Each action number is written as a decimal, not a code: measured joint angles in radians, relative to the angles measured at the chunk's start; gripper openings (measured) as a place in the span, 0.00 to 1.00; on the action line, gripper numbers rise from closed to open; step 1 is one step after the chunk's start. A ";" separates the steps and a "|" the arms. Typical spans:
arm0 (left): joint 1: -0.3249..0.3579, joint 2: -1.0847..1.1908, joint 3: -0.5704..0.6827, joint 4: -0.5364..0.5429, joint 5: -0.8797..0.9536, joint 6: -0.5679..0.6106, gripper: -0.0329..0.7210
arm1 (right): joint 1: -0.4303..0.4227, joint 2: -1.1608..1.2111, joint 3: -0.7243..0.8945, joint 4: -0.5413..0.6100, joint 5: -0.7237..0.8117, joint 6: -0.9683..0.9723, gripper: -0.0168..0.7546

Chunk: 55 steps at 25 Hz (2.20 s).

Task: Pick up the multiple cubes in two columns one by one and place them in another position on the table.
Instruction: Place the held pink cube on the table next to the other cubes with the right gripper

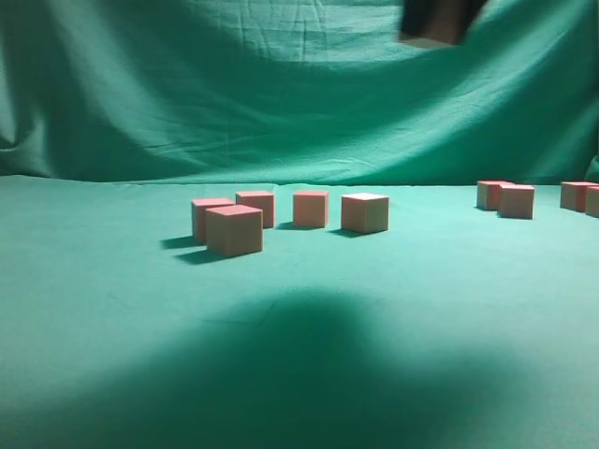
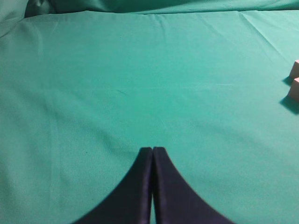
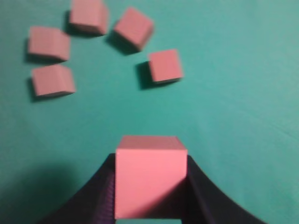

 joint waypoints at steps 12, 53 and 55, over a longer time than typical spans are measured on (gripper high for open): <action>0.000 0.000 0.000 0.000 0.000 0.000 0.04 | 0.234 0.150 -0.001 -0.022 -0.083 -0.168 0.37; 0.000 0.000 0.000 0.000 0.000 0.000 0.04 | 0.234 0.366 -0.015 -0.130 -0.203 -0.204 0.37; 0.000 0.000 0.000 0.000 0.000 0.000 0.04 | 0.234 0.372 -0.015 -0.130 -0.201 -0.204 0.37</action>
